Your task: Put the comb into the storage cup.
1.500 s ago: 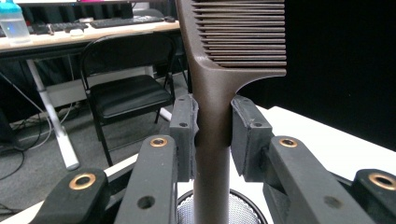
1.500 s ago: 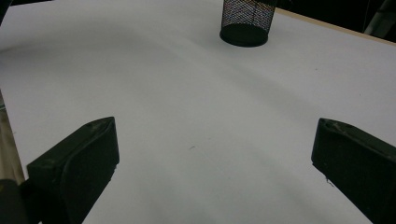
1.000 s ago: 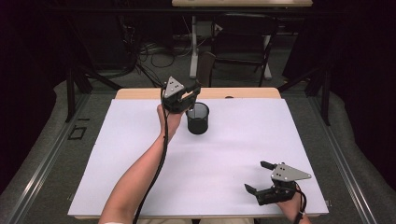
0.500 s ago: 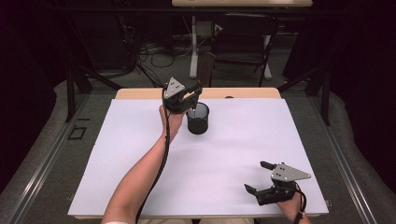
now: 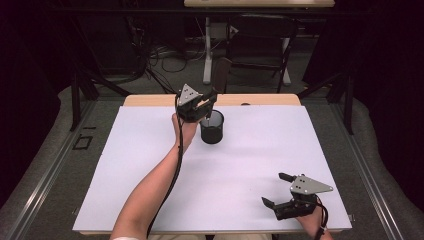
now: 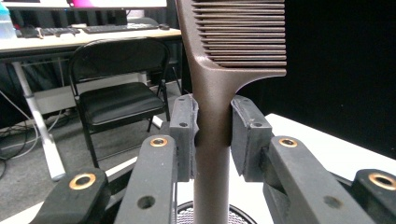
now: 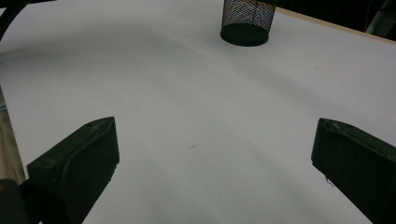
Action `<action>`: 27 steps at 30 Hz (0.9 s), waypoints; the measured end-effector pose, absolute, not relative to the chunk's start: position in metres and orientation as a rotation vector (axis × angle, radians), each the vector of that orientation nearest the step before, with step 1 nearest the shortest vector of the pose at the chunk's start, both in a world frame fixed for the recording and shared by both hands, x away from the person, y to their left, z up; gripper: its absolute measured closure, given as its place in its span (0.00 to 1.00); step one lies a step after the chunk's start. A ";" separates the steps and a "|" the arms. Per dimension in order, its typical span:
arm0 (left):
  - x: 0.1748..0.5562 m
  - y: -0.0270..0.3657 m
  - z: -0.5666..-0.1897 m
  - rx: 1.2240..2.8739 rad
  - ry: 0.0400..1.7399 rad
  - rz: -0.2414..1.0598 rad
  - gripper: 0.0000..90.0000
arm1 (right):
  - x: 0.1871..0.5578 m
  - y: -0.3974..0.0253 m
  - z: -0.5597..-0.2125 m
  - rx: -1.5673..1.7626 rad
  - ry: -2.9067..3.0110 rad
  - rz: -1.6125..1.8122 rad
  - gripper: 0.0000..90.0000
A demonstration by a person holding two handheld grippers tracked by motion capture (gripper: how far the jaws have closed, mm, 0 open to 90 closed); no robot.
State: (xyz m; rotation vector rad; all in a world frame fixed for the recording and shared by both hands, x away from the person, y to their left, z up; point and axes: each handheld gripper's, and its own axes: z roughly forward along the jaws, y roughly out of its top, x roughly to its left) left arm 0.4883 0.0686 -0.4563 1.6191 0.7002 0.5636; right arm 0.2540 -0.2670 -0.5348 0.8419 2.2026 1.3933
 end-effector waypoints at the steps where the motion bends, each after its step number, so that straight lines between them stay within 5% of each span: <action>1: 0.489 0.068 -0.457 1.619 0.702 0.562 0.80 | 0.254 -0.267 -0.535 0.842 2.203 1.393 0.01; 27: 0.493 0.067 -0.467 1.670 0.709 0.547 0.80 | 0.254 -0.267 -0.535 0.848 2.206 1.389 0.01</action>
